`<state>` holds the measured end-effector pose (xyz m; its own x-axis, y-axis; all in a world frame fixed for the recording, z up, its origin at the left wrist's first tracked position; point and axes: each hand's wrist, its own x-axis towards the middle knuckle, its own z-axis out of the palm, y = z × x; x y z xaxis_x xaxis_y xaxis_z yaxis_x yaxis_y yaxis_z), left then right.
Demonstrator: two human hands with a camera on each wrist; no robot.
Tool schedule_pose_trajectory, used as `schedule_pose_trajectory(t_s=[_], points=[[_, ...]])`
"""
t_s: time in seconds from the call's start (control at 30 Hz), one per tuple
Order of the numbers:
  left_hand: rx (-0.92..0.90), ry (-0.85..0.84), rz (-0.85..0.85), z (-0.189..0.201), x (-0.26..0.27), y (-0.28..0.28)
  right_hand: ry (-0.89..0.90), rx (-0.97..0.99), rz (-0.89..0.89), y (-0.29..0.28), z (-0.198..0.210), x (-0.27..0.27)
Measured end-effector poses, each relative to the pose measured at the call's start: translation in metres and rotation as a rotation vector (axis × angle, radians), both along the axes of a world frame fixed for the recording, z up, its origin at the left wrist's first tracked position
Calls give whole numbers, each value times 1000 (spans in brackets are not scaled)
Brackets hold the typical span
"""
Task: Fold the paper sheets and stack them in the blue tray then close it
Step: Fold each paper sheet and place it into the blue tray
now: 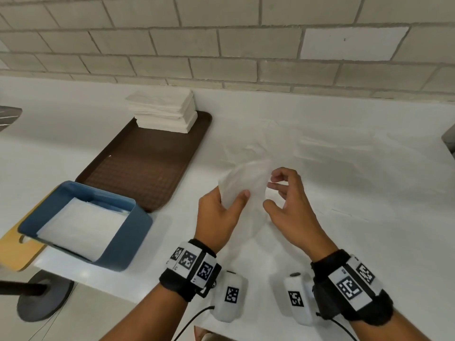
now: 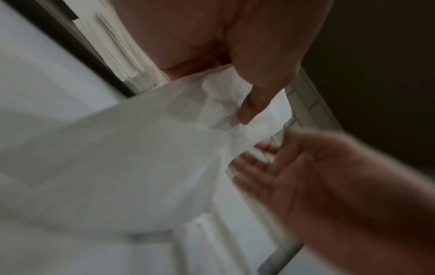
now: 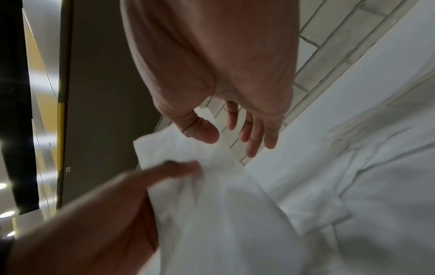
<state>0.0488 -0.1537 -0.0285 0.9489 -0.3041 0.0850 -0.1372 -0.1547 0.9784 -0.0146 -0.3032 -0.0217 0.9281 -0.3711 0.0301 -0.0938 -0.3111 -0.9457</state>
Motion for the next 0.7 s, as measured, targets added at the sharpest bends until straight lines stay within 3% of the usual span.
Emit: schedule_pose_trajectory(t_s=[0.07, 0.2, 0.33, 0.47, 0.6, 0.7], points=[[-73, 30, 29, 4, 3, 4, 25, 5, 17, 6, -4, 2], [-44, 149, 37, -4, 8, 19, 111, 10, 83, 25, -6, 10], [-326, 276, 127, 20, 27, 51, 143, 88, 133, 50, 5, 28], [-498, 331, 181, 53, 54, 106, 104, 61, 336, 96, 25, 58], [-529, 257, 332, 80, 90, 189, 56, -23, 463, 150, 37, 91], [-365, 164, 414, 92, 111, 255, 39, -124, 532, 188, 43, 113]])
